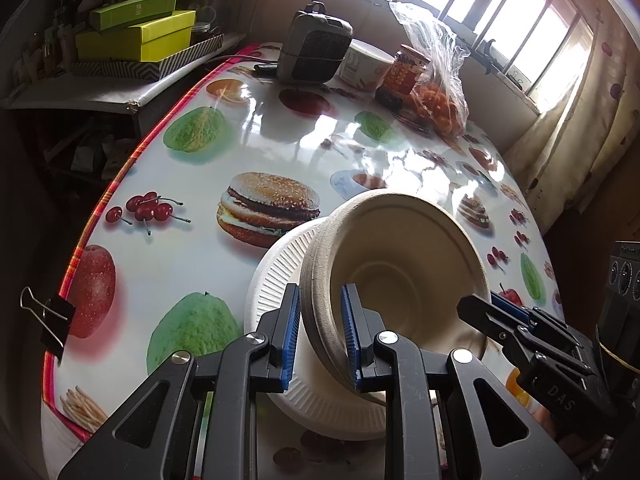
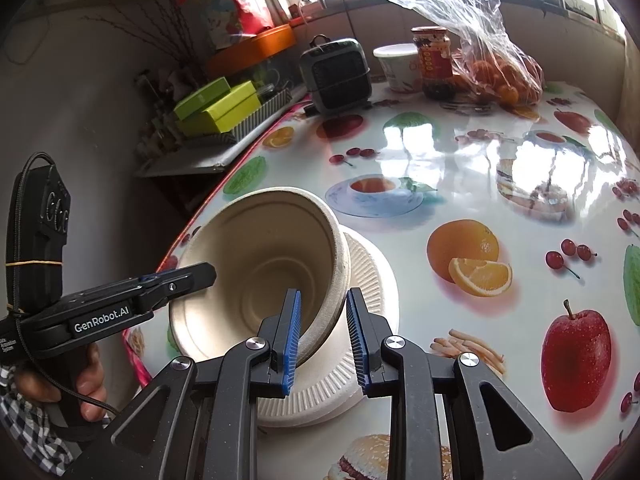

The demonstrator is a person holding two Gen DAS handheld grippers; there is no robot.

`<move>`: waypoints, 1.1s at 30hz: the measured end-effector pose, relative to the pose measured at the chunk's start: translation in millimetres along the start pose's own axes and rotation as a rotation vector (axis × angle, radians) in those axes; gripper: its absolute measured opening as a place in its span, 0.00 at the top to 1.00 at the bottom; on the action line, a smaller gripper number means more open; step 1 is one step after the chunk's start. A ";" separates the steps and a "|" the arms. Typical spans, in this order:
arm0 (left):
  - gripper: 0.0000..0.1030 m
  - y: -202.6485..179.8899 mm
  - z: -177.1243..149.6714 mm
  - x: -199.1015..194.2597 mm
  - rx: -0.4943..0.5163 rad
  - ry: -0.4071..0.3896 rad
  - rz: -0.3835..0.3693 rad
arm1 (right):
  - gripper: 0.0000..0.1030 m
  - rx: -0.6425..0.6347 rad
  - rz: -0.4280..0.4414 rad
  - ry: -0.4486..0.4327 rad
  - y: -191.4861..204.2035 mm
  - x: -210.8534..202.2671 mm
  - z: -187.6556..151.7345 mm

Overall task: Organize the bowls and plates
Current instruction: 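Carry the beige bowl stack with both tools over the white plate stack, then lower the bowl stack onto the white plates with both tools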

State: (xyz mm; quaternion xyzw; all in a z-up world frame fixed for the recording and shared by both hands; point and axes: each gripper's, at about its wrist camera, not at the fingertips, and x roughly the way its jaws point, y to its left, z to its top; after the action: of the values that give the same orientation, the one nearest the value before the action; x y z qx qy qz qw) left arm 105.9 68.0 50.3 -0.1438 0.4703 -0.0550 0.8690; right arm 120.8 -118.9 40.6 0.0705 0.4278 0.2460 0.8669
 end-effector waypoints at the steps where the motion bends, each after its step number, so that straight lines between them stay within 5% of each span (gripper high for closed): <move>1: 0.79 -0.1 0.1 0.1 0.001 -0.001 0.000 | 0.77 0.001 0.000 0.000 -0.3 0.2 0.1; 26: 0.79 -1.3 0.6 3.9 -0.001 0.002 0.001 | 0.76 0.015 0.002 0.005 -2.9 3.7 0.2; 33: 0.67 -1.2 0.8 3.3 0.002 -0.007 -0.007 | 0.66 0.015 0.011 -0.010 -0.4 1.2 0.6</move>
State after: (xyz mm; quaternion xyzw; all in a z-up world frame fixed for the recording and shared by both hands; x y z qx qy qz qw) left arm 108.4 66.2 48.4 -0.1451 0.4665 -0.0581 0.8706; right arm 122.1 -118.5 40.0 0.0805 0.4248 0.2470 0.8672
